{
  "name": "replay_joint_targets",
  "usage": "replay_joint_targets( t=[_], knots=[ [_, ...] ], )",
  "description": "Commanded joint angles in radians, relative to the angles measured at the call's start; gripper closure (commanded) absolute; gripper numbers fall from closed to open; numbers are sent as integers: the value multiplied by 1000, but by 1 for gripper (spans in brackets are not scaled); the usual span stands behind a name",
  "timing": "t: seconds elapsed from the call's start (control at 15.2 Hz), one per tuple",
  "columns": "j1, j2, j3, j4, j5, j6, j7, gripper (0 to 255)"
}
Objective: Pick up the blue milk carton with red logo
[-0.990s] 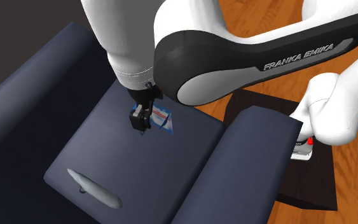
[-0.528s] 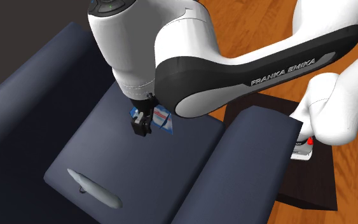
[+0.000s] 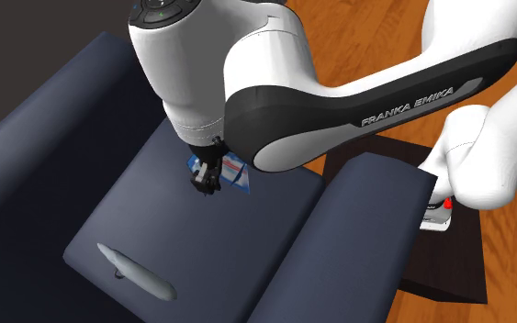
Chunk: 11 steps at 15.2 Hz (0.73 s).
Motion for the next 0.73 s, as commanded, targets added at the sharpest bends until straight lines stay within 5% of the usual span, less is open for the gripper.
replay_joint_targets(
  t=[0.0, 0.66],
  knots=[
    [0, 1, 0, -1, 0, 0, 0, 255],
    [1, 7, 1, 114, -2, -109, 0, 255]
  ],
)
